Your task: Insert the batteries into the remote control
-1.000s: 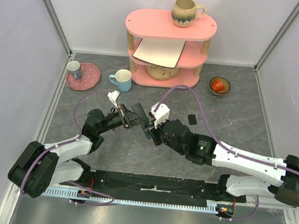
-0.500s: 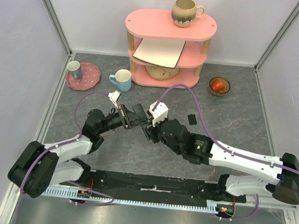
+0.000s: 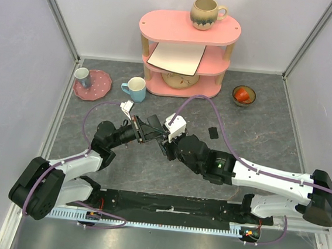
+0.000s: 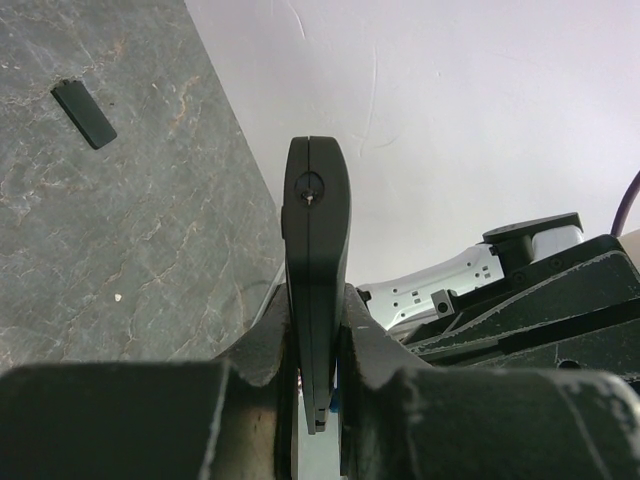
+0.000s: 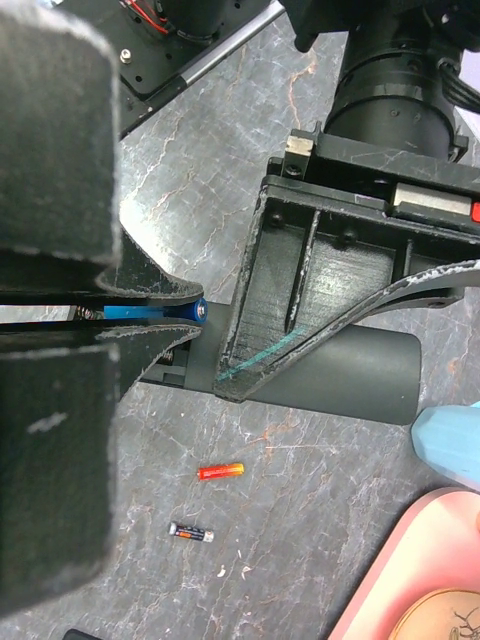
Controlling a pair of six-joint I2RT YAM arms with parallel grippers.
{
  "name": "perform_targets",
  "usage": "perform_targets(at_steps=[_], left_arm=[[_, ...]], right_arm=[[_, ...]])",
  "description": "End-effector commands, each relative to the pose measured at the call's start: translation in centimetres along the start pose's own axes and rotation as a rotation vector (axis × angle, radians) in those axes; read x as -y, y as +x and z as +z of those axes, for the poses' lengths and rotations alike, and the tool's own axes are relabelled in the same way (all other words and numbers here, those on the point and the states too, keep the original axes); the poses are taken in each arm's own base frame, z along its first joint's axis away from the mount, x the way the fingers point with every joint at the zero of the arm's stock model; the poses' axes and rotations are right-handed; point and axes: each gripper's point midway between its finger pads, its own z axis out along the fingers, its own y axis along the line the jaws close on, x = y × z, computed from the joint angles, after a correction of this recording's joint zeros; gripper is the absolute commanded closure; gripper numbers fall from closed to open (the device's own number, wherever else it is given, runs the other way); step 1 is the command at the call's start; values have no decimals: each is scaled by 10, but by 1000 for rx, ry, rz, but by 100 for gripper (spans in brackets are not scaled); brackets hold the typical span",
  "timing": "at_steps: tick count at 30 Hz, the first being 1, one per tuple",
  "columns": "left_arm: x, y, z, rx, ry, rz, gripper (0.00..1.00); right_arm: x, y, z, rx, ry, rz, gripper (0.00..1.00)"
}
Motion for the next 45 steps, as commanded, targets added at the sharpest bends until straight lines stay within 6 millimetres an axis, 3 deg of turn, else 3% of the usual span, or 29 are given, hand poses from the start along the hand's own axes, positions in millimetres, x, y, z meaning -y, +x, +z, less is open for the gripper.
perform_targets(at_steps=[1, 24, 36, 45], left_arm=[[29, -14, 6, 36, 79, 35, 98], [40, -20, 4, 65, 103, 58, 98], [37, -17, 1, 67, 93, 59, 98], [35, -16, -1, 67, 86, 65, 98]], right_arm=[[2, 1, -2, 14, 24, 22, 100], [0, 31, -3, -64, 40, 55, 100], [3, 16, -4, -52, 74, 77, 75], [6, 1, -7, -32, 98, 93, 65]])
